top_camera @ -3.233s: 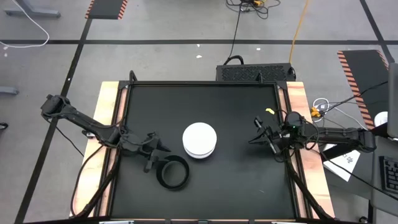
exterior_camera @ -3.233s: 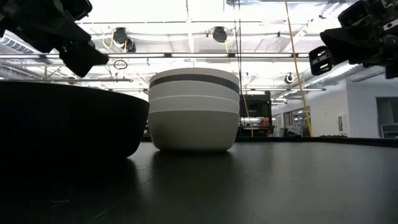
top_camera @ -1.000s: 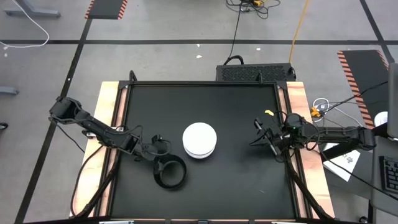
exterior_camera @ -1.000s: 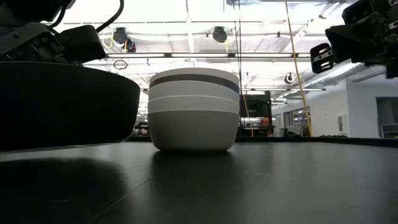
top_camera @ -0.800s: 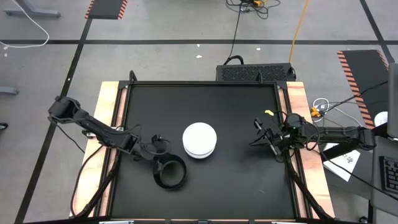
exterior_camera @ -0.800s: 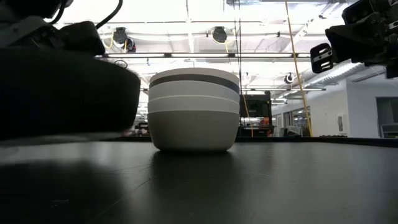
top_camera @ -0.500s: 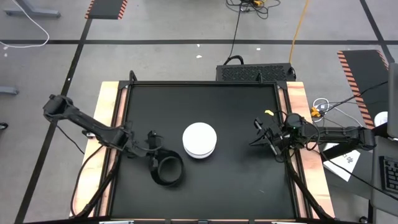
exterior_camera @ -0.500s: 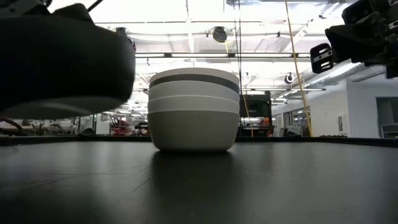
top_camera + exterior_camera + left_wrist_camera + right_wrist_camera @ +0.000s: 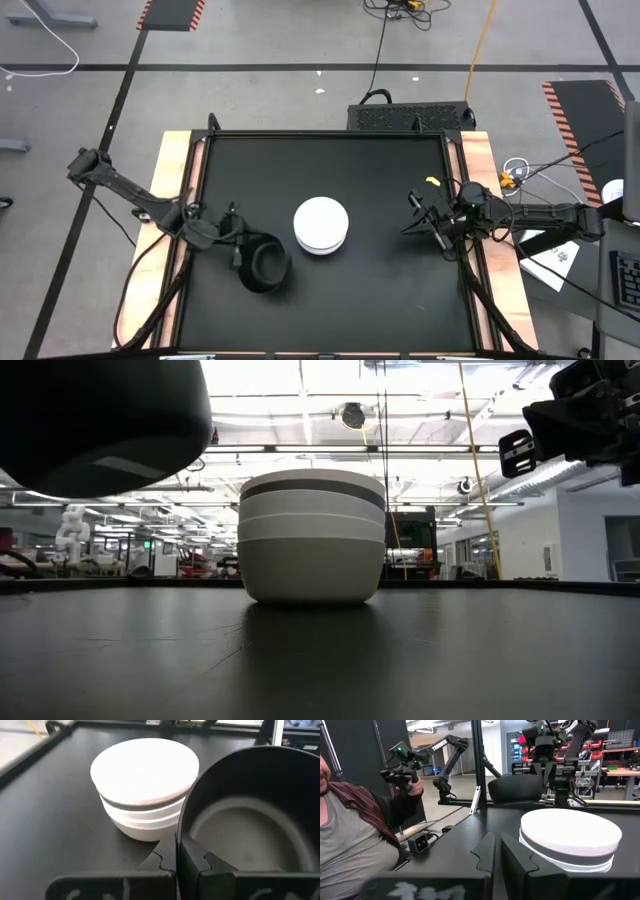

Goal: Nest bowls inside each other
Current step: Stack the black bowl into the white bowl

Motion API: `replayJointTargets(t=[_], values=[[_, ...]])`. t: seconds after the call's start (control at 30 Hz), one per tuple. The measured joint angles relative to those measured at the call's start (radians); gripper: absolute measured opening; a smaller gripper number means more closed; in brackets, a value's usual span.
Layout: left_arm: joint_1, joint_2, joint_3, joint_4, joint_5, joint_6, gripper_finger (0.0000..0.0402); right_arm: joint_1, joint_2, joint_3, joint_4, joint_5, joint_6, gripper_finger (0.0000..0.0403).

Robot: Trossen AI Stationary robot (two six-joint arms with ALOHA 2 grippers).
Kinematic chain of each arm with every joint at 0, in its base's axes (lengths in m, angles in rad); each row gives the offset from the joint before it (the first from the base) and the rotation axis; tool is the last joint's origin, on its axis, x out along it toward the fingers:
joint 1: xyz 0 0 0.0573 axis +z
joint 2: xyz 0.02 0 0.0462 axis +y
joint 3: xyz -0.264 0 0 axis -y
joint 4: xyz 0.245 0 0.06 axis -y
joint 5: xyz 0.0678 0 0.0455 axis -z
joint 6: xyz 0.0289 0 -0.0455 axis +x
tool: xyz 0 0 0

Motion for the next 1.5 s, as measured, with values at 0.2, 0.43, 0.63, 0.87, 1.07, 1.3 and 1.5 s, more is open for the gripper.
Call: replayJointTargets(t=[0.2,0.43,0.63,0.87,1.07,1.3,1.5], values=[[0.005,-0.033,-0.014,0.054,-0.019,0.103,0.0001,0.000,0.000,0.000,0.000,0.000,0.000,0.0018],[0.045,-0.102,-0.094,0.218,0.062,0.226,0.0001,0.000,0.000,0.000,0.003,0.000,0.000,0.0018],[0.061,-0.192,-0.178,0.276,0.057,0.264,0.0001,0.000,0.000,0.000,0.004,0.000,0.011,0.0018],[0.073,-0.343,-0.267,0.296,0.046,0.277,0.0001,0.000,0.000,0.000,0.002,0.000,0.011,0.0018],[0.093,-0.442,-0.340,0.294,0.027,0.242,0.0001,0.000,0.000,0.000,0.003,0.003,0.010,0.0018],[0.101,-0.484,-0.384,0.298,0.026,0.231,0.0001,0.000,0.000,0.000,0.003,0.004,0.008,0.0018],[0.101,-0.486,-0.389,0.301,0.026,0.231,0.0001,0.000,0.000,0.000,0.003,0.004,0.008,0.0018]])
